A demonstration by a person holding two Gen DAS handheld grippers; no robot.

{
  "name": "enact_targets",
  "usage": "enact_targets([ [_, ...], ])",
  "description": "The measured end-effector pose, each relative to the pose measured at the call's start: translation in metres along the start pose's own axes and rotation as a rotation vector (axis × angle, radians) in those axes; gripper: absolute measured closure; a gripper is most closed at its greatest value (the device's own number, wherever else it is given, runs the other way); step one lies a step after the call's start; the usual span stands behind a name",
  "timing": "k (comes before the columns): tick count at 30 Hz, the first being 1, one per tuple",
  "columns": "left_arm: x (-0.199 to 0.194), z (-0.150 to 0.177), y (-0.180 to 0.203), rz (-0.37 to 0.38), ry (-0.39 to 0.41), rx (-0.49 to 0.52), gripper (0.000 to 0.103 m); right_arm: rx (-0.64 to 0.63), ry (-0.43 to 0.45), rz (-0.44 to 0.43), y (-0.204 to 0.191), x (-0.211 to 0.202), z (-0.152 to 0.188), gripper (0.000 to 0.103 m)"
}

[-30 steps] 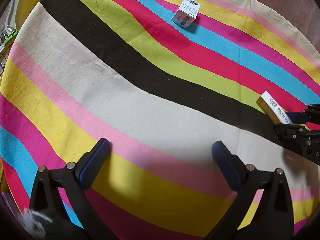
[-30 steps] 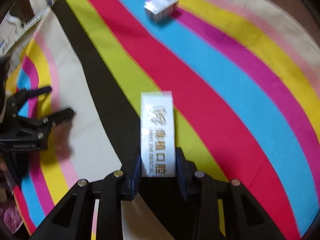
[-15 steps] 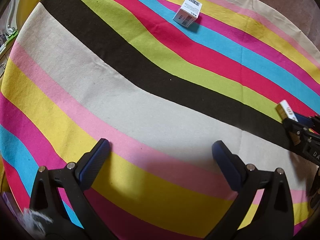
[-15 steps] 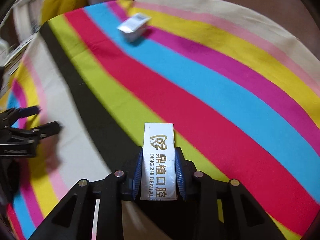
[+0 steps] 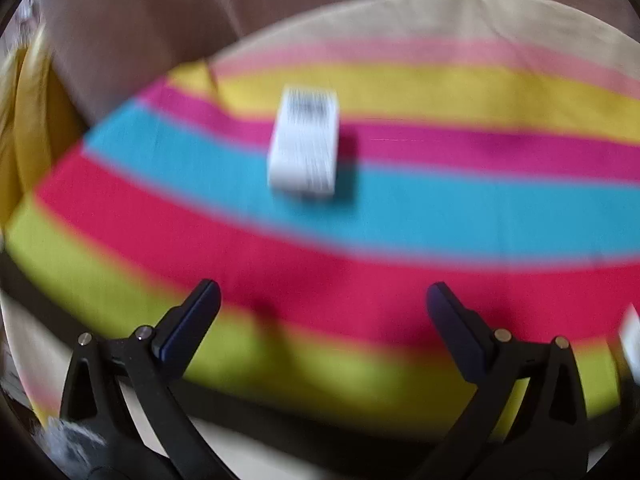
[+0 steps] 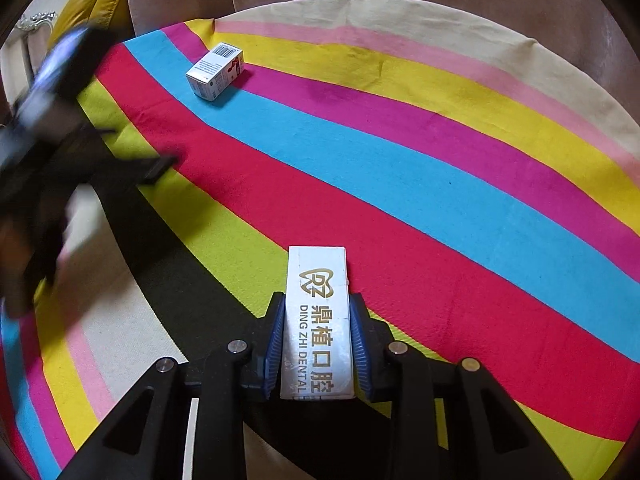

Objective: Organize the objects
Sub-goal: 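Grasp the white barcode box with the left tool while the right tool holds the dental box, then carry the barcode box and dental box over the storage box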

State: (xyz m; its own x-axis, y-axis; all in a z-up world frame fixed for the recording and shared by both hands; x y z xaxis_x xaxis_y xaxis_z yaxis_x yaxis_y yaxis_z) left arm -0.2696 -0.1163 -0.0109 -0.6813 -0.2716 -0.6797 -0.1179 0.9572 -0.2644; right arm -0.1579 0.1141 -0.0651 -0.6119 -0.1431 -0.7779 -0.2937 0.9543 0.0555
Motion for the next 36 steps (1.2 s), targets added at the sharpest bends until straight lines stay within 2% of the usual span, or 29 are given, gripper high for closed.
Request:
enact_targets([
  [3,0.031,-0.038,-0.008,-0.096,0.034,0.039,0.000,0.007,0.000,-0.004,0.006,-0.010,0.009,0.071],
  [4,0.040,-0.045,-0.010,-0.105,0.032,0.042,0.001,0.008,0.000,-0.005,0.006,-0.010,0.009,0.071],
  [5,0.048,-0.049,-0.012,-0.113,0.027,0.046,0.008,0.010,0.001,-0.005,0.006,-0.012,0.010,0.071],
  [6,0.056,-0.049,-0.014,-0.122,0.010,0.050,0.031,0.011,0.001,-0.005,0.006,-0.012,0.010,0.071],
  [7,0.061,-0.045,-0.013,-0.093,-0.013,0.045,0.053,0.013,0.000,-0.006,0.006,-0.012,0.010,0.071],
  [8,0.059,-0.038,-0.012,-0.025,-0.036,0.003,0.060,0.015,0.000,-0.009,0.006,-0.012,0.010,0.071],
  [10,0.030,-0.027,-0.007,0.064,0.004,-0.061,0.060,0.018,0.000,-0.012,0.006,-0.011,0.009,0.071],
  [12,0.001,-0.006,0.005,0.147,-0.019,-0.051,0.060,0.020,0.000,-0.015,0.006,-0.011,0.009,0.071],
  [14,-0.034,0.032,0.017,0.245,-0.096,-0.035,0.060,0.020,0.000,-0.015,0.006,-0.011,0.008,0.071],
  [16,-0.064,0.079,0.028,0.336,-0.216,-0.007,0.060,0.020,0.000,-0.013,0.005,-0.012,0.008,0.071],
  [18,-0.088,0.122,0.033,0.382,-0.303,0.020,0.060,0.017,0.001,-0.009,0.004,-0.013,0.008,0.071],
  [19,-0.098,0.141,0.034,0.389,-0.332,0.045,0.060,0.017,0.001,-0.008,0.004,-0.013,0.008,0.071],
  [22,-0.114,0.157,0.029,0.389,-0.304,0.054,0.059,0.014,0.002,-0.004,0.003,-0.013,0.008,0.071],
  [26,-0.114,0.155,0.028,0.365,-0.255,-0.014,0.057,0.013,0.002,-0.004,0.004,-0.012,0.007,0.071],
  [31,-0.113,0.153,0.021,0.364,-0.161,-0.164,0.057,0.013,0.002,-0.004,0.004,-0.012,0.007,0.071],
  [34,-0.118,0.156,0.014,0.330,-0.091,-0.195,0.060,0.009,0.003,-0.001,0.004,-0.012,0.007,0.071],
  [36,-0.121,0.156,0.014,0.315,-0.081,-0.195,0.060,0.013,0.002,-0.005,0.004,-0.012,0.007,0.071],
])
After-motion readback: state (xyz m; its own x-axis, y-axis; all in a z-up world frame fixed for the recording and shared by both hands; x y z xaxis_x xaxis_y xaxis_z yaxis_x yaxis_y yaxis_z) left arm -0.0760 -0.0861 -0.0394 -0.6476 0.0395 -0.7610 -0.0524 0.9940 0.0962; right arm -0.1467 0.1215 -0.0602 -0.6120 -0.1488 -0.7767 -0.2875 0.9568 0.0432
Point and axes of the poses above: each gripper's, at about its wrist camera, not at the fingertips, and x roughly the way its jaws point, y to its right, z to its underside, the point moved 9 cm from there along x, roughly the way its jaws point, and after that the axes turned 5 degrees about z, right-handed, at the moved point
